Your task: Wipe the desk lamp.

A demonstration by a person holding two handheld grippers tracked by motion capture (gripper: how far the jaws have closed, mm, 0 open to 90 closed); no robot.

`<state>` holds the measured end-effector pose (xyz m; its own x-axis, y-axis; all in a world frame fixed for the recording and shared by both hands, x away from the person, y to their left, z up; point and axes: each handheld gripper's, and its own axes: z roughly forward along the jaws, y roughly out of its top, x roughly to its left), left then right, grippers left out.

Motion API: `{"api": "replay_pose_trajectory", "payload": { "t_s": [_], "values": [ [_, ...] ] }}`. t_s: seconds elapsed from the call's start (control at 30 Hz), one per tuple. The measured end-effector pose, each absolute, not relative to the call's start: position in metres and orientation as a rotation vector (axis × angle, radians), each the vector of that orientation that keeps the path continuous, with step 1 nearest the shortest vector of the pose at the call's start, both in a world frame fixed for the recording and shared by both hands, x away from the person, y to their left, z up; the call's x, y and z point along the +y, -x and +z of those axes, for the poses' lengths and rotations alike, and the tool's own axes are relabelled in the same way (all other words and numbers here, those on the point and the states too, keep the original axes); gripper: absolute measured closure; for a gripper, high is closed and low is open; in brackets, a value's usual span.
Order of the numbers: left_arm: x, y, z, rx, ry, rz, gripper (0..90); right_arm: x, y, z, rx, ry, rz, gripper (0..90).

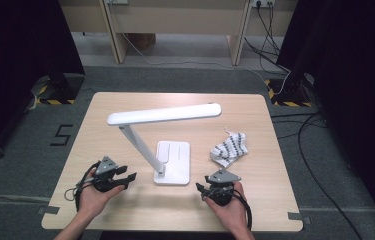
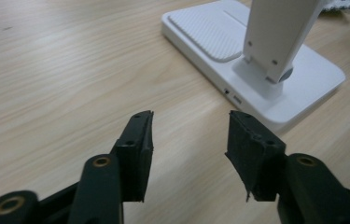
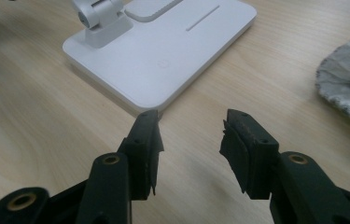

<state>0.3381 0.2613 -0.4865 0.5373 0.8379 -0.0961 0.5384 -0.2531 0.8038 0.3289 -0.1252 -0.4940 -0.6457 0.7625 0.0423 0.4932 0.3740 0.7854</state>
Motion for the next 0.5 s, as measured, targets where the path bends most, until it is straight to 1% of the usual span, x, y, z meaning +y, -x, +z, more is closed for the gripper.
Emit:
{"api": "replay_pose_trajectory", "payload": {
  "t_s": [0.23,0.33,0.5],
  "values": [
    [0.291,-0.313,-0.492,1.157,-1.935,0.544,40.4,-0.153,-0.316,-0.490,2.243,-1.119,1.146,53.3],
    [0.301,-0.307,-0.494,1.190,-1.912,0.584,35.8,-0.166,-0.312,-0.489,2.206,-1.147,1.140,52.8],
    [0.311,-0.304,-0.499,1.221,-1.865,0.594,33.8,-0.183,-0.307,-0.492,2.139,-1.210,1.154,51.7]
  ]
}}
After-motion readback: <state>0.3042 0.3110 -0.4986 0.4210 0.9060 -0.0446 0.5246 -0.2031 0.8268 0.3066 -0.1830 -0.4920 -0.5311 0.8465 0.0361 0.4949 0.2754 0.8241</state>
